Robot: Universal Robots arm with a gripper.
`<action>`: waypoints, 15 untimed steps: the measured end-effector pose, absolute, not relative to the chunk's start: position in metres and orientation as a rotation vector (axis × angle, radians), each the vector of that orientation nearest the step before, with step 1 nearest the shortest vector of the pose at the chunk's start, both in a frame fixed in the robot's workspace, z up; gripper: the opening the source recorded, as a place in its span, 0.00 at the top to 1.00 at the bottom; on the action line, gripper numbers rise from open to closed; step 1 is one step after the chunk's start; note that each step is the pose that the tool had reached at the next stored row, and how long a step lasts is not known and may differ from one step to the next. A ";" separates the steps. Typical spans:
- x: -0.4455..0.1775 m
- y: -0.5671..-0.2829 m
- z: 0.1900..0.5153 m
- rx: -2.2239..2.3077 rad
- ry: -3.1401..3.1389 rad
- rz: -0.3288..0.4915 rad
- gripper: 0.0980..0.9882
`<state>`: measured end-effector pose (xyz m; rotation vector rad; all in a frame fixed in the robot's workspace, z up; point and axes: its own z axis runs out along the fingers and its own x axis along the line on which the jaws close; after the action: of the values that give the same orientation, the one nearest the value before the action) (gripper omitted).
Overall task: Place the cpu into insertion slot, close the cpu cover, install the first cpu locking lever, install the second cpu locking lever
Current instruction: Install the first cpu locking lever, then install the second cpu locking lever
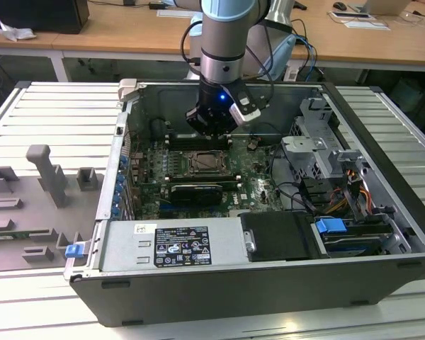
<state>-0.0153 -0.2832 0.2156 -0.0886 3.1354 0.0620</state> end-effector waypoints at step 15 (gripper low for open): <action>-0.015 -0.291 0.218 -0.089 3.136 0.062 0.99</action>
<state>-0.0153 -0.2910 0.2180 -0.0886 3.1355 0.0617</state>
